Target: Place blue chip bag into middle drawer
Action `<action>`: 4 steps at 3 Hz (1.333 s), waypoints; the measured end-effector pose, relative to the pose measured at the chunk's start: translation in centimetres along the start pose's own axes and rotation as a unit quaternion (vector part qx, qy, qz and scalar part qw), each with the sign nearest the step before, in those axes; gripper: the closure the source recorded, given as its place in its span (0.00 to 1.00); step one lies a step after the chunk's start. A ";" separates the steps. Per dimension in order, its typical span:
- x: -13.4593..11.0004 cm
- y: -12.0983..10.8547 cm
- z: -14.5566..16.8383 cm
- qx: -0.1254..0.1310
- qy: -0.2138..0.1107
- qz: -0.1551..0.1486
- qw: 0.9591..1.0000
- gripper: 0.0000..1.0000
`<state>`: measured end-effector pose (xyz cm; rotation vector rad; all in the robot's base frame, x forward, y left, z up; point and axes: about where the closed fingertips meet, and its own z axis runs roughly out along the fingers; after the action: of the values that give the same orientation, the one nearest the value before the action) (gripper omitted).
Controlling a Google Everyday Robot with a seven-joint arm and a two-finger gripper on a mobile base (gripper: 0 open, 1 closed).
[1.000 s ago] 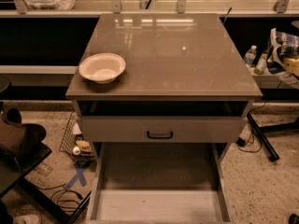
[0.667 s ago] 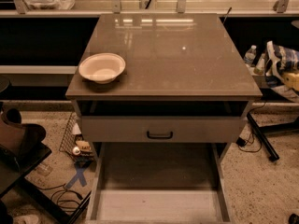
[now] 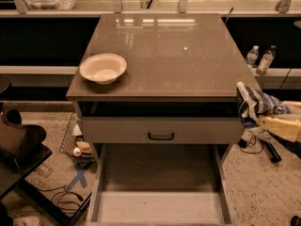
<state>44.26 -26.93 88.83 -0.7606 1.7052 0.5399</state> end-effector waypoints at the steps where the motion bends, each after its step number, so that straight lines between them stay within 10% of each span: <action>1: 2.9 3.4 2.8 -0.075 -0.021 0.028 0.997 1.00; 2: 6.6 6.6 5.5 -0.144 -0.035 0.055 0.987 1.00; 4: 7.6 7.4 7.2 -0.151 -0.033 0.058 0.986 1.00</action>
Offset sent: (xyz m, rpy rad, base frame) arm -0.0341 0.0988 -0.1220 0.2460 0.1355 0.3720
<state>42.48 -18.45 79.35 -0.8516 1.6325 0.9099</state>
